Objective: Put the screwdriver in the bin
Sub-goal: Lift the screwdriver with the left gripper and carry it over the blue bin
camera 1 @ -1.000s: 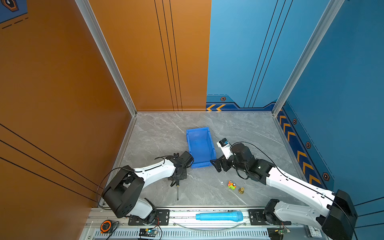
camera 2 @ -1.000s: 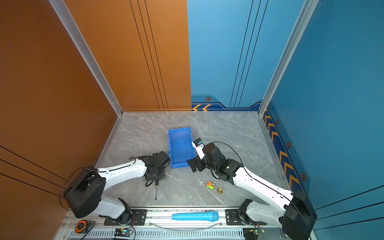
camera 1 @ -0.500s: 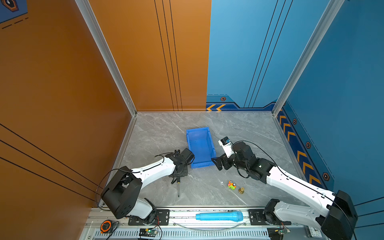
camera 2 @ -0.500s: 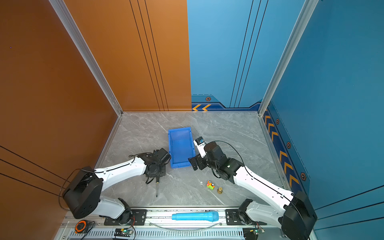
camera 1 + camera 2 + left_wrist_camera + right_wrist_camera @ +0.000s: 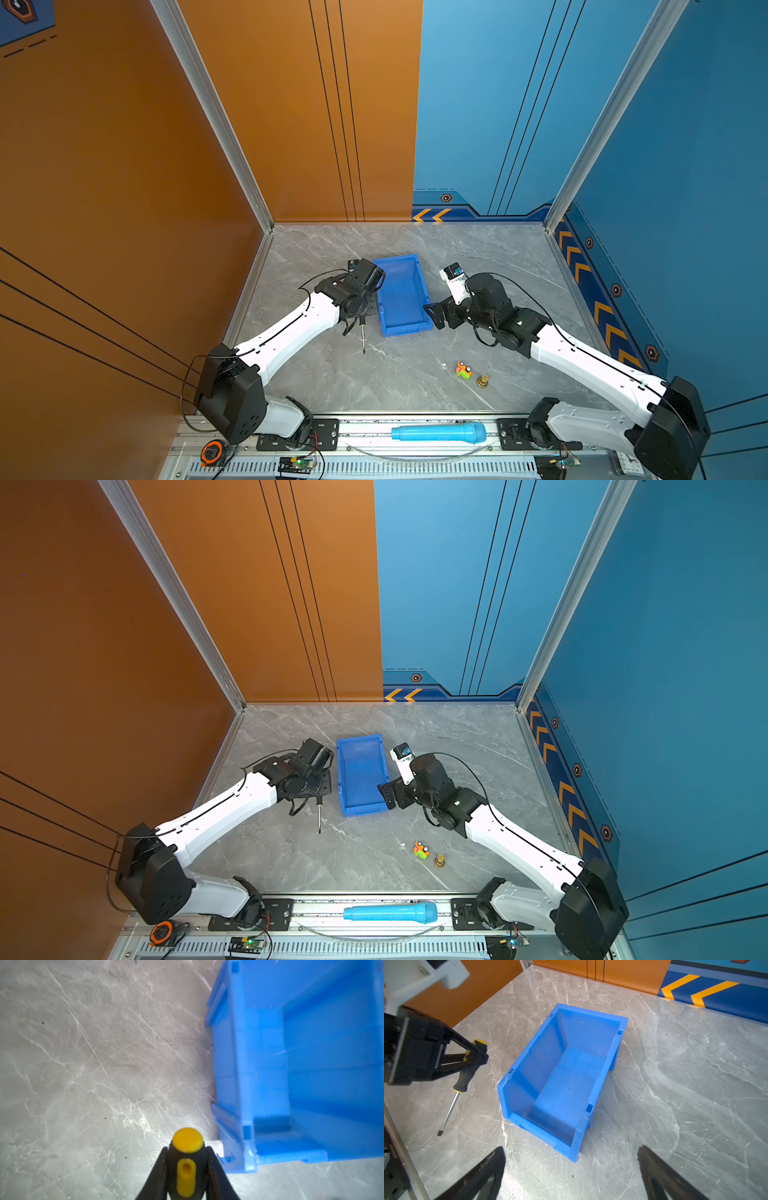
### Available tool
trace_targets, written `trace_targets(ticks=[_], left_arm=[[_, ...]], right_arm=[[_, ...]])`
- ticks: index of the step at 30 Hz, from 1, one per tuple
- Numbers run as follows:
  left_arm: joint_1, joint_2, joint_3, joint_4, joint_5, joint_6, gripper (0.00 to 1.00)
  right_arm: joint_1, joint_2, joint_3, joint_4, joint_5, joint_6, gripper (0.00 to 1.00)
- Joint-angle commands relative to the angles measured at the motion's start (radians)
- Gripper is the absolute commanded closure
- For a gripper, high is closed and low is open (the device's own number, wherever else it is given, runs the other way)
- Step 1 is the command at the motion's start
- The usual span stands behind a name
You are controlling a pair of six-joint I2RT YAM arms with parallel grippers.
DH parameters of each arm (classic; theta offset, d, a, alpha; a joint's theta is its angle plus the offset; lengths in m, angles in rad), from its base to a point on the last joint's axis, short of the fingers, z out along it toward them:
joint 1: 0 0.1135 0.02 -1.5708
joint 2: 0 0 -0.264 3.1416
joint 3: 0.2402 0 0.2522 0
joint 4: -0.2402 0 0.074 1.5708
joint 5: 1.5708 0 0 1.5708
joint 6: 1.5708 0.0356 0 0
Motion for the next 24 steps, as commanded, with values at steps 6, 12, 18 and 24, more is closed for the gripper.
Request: trace_targets(ticks=[6, 12, 18, 24], left_arm=[[0.005, 0.086, 0.223, -0.066, 0.026, 0.030, 1.00], [-0.020, 0.204, 0.358, -0.064, 0.019, 0.002, 1.00], [-0.047, 0.347, 0.504, -0.059, 0.008, -0.016, 1.00], [-0.063, 0.451, 0.585, -0.037, 0.009, -0.056, 1.00]], right_arm=[[-0.021, 0.010, 0.033, 0.017, 0.031, 0.026, 0.00], [-0.025, 0.005, 0.022, 0.027, 0.054, 0.037, 0.00], [-0.027, -0.005, 0.011, 0.029, 0.063, 0.055, 0.00], [-0.027, -0.042, -0.020, 0.030, 0.086, 0.075, 0.00]])
